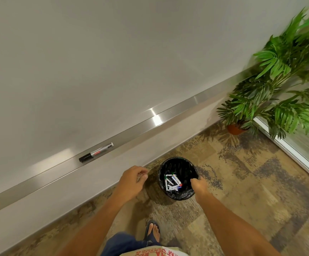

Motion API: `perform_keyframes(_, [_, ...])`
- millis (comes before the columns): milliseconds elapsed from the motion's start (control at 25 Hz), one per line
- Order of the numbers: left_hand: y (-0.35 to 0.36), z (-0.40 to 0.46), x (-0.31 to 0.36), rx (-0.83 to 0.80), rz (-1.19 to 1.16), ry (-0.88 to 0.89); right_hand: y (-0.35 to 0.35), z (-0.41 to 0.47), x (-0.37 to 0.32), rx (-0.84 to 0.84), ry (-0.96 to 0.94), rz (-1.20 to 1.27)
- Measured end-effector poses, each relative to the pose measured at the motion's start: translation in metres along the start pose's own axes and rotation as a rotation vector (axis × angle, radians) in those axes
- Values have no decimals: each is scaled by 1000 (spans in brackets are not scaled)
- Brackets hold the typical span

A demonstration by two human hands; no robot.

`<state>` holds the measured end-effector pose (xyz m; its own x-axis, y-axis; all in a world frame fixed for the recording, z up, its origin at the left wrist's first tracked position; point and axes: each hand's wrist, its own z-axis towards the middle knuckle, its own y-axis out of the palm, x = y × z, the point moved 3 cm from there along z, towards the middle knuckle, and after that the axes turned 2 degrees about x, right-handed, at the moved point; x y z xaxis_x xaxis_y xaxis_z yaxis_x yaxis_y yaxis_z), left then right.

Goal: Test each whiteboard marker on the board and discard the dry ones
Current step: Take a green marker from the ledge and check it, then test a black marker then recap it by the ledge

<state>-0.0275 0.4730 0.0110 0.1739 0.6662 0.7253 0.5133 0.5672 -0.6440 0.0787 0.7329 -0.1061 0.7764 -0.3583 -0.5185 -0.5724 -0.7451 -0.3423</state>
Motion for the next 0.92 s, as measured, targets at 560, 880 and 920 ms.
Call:
perform_keyframes(560, [-40, -21, -33, 207, -129, -193, 107, -83, -66, -397, -400, -214])
perform_keyframes(880, [-109, -36, -80, 393, -114, -234, 221, -171, -122, -433, -962, -382])
perform_keyframes(920, [-119, -37, -87, 406, -107, -230, 235, -180, -126, -424, -1032, -444])
